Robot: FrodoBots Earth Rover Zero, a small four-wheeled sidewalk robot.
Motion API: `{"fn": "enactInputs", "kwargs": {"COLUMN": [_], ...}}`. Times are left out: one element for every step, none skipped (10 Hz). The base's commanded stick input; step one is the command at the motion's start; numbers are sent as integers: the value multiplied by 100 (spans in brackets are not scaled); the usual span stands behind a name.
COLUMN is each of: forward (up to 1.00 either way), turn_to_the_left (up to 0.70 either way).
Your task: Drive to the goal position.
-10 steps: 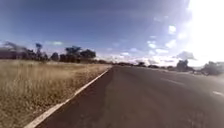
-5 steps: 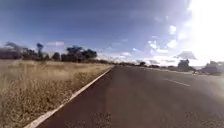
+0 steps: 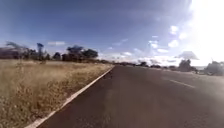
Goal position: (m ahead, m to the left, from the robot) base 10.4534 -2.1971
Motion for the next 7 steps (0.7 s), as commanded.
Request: {"fn": "enactInputs", "kwargs": {"forward": [50,50,50,50,50,50,50], "turn_to_the_left": [0,0,0,0,0,0,0]}}
